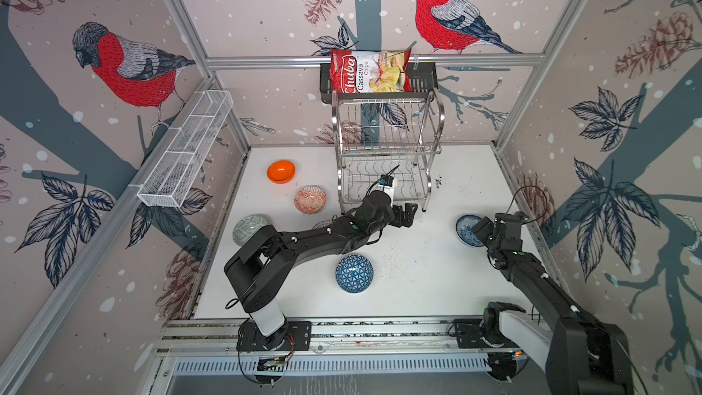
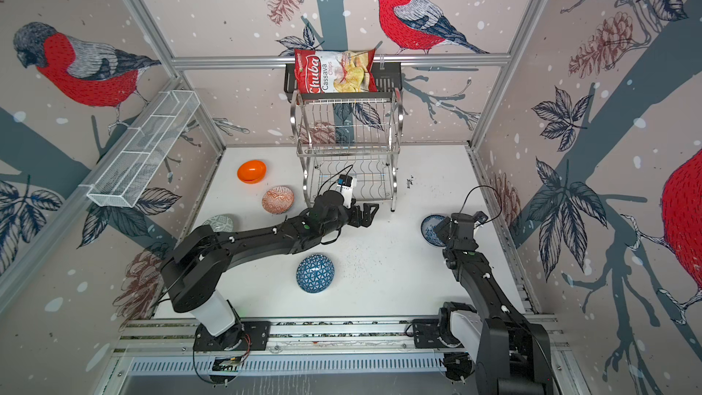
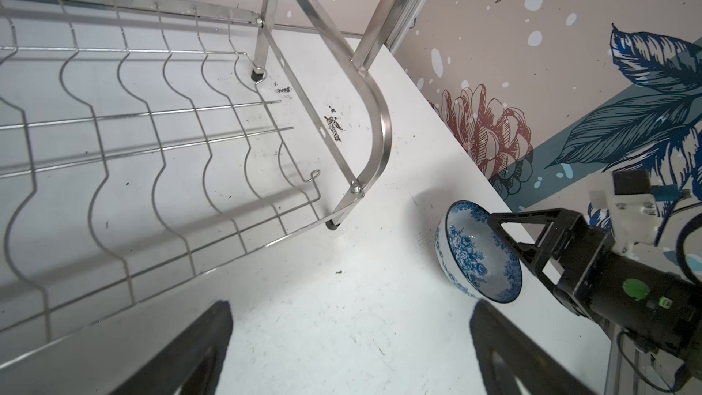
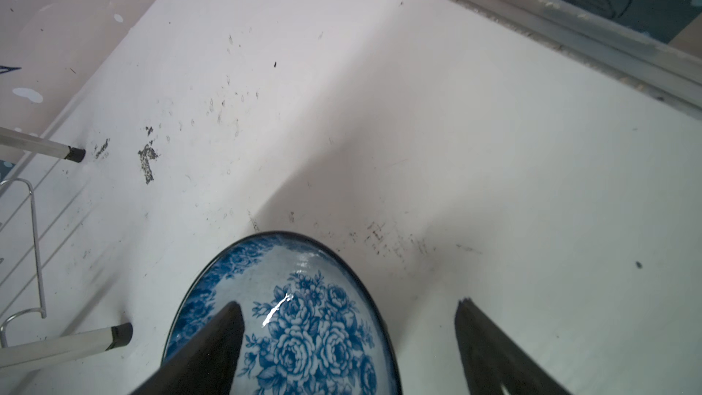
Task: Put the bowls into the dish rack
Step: 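Grasp the rim of the blue-and-white floral bowl with the right gripper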
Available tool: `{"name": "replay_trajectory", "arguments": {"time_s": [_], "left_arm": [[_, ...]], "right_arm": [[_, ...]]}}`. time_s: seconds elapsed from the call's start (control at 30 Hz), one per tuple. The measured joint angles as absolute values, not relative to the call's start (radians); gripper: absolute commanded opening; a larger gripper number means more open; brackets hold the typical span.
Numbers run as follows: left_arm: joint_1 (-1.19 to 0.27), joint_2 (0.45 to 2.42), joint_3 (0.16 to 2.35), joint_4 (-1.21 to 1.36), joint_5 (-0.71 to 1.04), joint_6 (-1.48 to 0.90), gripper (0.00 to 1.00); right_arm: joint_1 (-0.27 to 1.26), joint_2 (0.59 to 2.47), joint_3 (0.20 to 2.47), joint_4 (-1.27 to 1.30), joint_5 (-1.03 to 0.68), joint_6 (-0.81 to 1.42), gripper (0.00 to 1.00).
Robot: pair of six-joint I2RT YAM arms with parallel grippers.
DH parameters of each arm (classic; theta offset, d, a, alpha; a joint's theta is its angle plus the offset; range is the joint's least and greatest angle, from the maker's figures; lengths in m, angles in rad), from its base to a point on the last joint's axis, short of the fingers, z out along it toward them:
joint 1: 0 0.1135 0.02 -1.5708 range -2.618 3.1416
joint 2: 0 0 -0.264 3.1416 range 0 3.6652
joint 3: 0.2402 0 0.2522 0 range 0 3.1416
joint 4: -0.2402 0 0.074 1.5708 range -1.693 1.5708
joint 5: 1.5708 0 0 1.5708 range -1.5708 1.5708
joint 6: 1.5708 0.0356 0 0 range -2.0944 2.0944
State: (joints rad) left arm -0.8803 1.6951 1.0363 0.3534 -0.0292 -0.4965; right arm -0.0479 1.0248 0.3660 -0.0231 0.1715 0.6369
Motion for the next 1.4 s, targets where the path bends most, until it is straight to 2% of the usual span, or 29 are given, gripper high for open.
{"name": "replay_trajectory", "arguments": {"time_s": [0.27, 0.5, 0.77, 1.07, 1.1, 1.23, 1.4], "left_arm": [[-0.880, 1.721, 1.120, 0.242, -0.016, -0.436, 0.98], [-0.881, 1.710, 1.046, 0.235, -0.002, -0.390, 0.98], [-0.881, 1.692, 0.970, 0.273, -0.004, -0.364, 0.98], [-0.881, 1.703, 0.965, 0.297, -0.003, -0.360, 0.98], [-0.881, 1.703, 0.965, 0.300, -0.003, -0.360, 0.98], [-0.881, 1.692, 0.955, 0.303, -0.009, -0.358, 0.98], [-0.881, 1.677, 0.943, 0.310, -0.030, -0.350, 0.98]], "right_arm": [[-0.049, 1.124, 0.364, 0.014, 0.094, 0.638, 0.59], [-0.047, 1.145, 0.369, 0.037, 0.052, 0.635, 0.31], [-0.030, 1.248, 0.460, 0.050, 0.042, 0.628, 0.23], [-0.020, 1.412, 0.581, 0.049, 0.057, 0.604, 0.24], [-0.015, 1.416, 0.595, 0.044, 0.067, 0.601, 0.27], [0.030, 1.375, 0.643, 0.012, 0.121, 0.577, 0.51], [0.099, 1.304, 0.676, -0.039, 0.219, 0.562, 0.65]]}}
